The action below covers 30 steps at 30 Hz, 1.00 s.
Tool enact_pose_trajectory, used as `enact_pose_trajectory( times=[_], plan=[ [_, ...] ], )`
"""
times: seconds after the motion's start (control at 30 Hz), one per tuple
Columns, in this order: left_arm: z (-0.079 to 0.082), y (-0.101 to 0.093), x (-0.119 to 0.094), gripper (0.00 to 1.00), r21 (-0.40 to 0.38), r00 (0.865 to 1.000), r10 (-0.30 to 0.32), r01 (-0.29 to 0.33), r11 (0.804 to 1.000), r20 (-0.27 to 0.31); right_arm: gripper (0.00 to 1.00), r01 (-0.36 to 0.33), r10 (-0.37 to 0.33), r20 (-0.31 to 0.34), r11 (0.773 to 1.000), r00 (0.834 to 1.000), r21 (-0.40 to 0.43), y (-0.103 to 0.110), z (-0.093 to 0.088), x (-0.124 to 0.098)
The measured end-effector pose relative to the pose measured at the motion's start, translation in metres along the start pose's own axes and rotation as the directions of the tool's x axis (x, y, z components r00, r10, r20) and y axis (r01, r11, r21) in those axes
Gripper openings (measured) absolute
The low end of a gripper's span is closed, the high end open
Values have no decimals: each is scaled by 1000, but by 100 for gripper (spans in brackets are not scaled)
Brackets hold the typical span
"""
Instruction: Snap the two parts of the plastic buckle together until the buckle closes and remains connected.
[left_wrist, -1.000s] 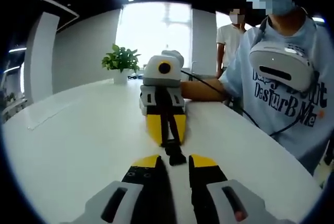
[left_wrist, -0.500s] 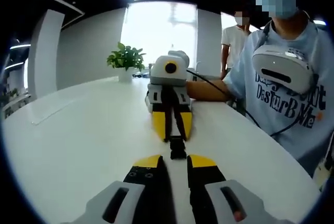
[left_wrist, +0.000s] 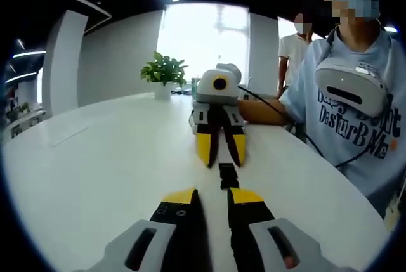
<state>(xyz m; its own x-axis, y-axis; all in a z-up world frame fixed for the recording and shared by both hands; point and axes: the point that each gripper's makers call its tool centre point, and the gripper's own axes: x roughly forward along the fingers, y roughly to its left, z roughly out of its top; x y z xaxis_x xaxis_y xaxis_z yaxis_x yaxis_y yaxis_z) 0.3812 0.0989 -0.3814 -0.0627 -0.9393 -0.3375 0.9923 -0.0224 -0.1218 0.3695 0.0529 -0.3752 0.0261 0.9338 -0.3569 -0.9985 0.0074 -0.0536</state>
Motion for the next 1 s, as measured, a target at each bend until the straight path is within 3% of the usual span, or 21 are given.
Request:
enact_pose_trajectory(
  times=[0.43, 1.0],
  plan=[
    [0, 1, 1, 18, 1, 1000, 11, -11, 1000, 6, 25, 29, -29, -2, 999, 1000, 29, -7, -5, -13],
    [1, 1, 1, 18, 7, 1000, 6, -6, 1000, 6, 24, 36, -36, 0, 999, 999, 22, -7, -4, -14]
  ],
)
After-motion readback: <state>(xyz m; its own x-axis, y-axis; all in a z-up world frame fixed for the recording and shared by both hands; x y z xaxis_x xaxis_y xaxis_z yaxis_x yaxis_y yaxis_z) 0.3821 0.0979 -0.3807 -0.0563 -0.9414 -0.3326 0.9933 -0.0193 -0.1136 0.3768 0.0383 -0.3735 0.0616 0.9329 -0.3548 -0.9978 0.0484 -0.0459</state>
